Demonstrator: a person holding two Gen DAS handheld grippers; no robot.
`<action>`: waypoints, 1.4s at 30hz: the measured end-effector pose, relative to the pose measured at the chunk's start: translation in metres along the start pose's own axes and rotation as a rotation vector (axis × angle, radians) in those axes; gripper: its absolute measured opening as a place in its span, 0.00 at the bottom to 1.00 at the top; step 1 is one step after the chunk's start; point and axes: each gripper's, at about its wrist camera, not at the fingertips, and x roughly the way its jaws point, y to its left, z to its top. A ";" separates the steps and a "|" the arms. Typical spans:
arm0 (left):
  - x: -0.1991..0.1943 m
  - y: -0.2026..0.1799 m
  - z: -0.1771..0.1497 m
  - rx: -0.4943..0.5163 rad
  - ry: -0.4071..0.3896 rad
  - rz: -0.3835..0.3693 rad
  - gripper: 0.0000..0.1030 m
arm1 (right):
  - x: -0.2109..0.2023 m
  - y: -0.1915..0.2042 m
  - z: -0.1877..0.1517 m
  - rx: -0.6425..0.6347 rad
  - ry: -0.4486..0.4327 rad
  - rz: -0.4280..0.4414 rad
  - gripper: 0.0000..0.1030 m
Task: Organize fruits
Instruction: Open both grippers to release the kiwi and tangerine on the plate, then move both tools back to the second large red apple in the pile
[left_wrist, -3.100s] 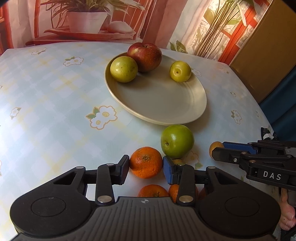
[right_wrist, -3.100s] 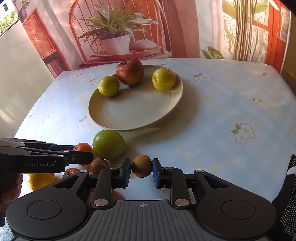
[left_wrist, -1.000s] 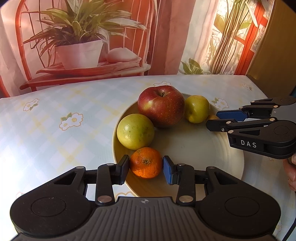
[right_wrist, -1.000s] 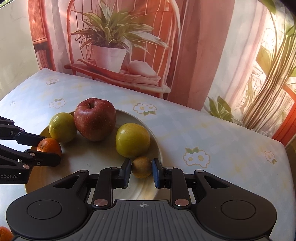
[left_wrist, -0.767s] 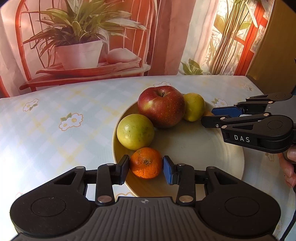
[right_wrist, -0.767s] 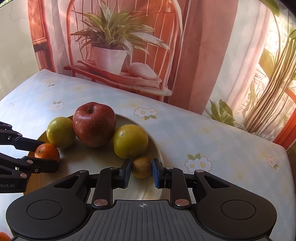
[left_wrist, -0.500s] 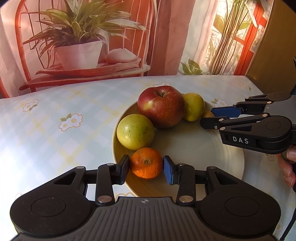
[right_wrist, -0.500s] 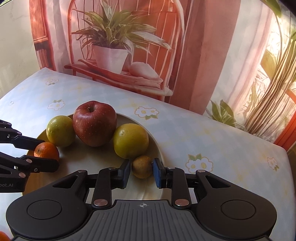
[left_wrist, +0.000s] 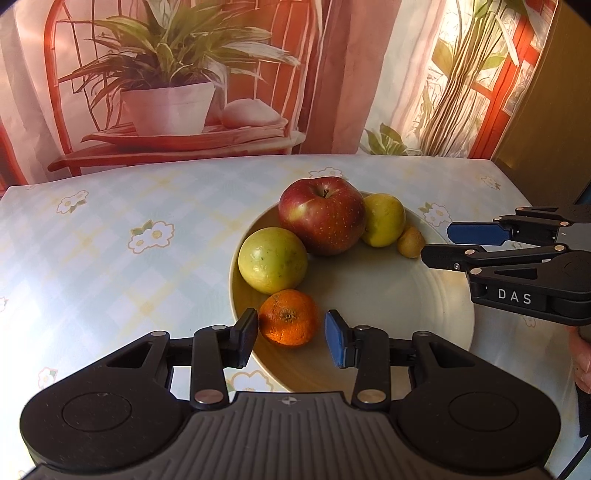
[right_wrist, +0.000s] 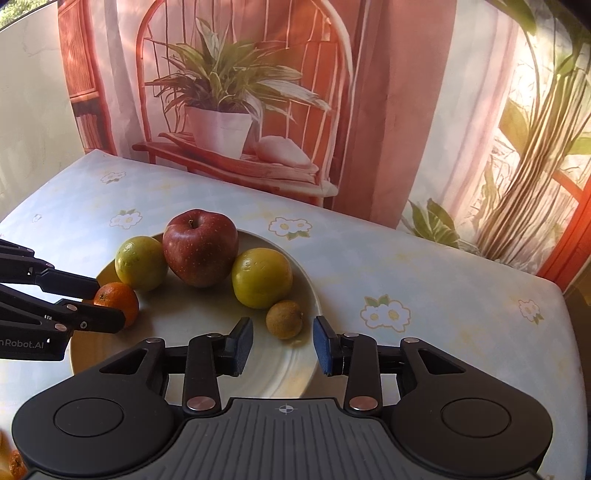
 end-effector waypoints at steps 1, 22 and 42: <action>-0.002 0.000 0.000 -0.005 -0.002 0.000 0.41 | -0.004 -0.001 -0.001 0.010 -0.005 0.004 0.33; -0.097 0.011 -0.032 -0.094 -0.080 0.113 0.42 | -0.100 0.023 -0.060 0.188 -0.135 0.069 0.37; -0.139 0.007 -0.084 -0.174 -0.109 0.145 0.42 | -0.150 0.068 -0.125 0.152 -0.125 0.083 0.52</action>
